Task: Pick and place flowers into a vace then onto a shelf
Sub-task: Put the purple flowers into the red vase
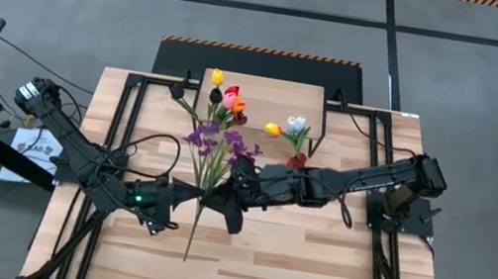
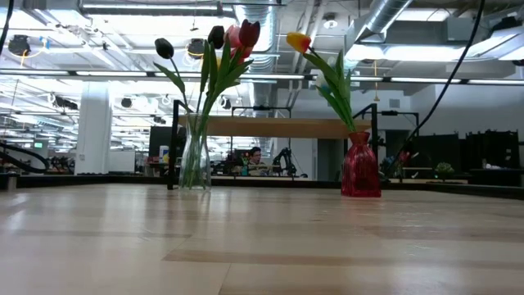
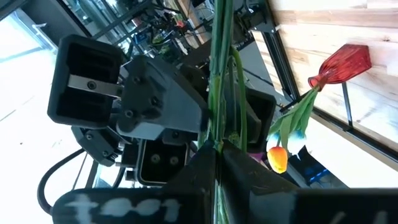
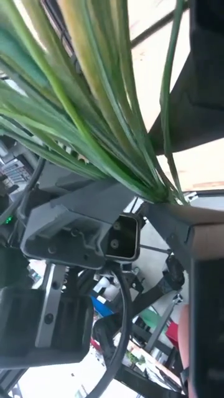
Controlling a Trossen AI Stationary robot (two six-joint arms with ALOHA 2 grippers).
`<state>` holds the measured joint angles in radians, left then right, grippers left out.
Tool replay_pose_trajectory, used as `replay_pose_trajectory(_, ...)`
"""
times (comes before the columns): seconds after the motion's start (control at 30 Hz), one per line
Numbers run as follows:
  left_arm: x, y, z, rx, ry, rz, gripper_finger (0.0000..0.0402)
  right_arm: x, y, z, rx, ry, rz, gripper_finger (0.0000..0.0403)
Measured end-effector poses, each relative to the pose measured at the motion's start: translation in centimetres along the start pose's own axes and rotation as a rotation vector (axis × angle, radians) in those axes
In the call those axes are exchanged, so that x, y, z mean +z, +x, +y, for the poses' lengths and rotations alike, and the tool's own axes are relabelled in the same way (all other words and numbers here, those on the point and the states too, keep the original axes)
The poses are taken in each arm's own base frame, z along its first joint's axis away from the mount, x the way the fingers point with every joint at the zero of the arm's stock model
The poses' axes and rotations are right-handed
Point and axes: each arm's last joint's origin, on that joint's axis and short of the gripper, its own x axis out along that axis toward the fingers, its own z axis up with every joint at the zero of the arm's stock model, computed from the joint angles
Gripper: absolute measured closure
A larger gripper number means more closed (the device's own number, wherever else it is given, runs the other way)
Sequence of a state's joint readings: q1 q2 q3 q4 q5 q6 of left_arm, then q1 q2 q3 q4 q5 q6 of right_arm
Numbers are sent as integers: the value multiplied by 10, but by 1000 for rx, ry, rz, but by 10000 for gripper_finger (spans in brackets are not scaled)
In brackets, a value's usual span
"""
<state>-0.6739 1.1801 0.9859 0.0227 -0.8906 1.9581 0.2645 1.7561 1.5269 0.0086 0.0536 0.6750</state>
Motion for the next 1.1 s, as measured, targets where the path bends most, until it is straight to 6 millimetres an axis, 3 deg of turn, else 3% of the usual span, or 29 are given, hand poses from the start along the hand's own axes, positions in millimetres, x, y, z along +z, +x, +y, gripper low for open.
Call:
replay_pose_trajectory(0.27,0,0,0,0,-23,-6,401,2,0,-3,10,-33,12,387)
replay_pose_trajectory(0.5,1,0,0,14,-98,-49,390,2,0,-3,21,-53,21,397)
replay_pose_trajectory(0.77,2,0,2,41,-176,-115,306,0,0,-2,38,-47,40,398)
replay_pose_trajectory(1.1,4,-5,1,6,-353,-46,194,1,1,-2,32,-46,22,400)
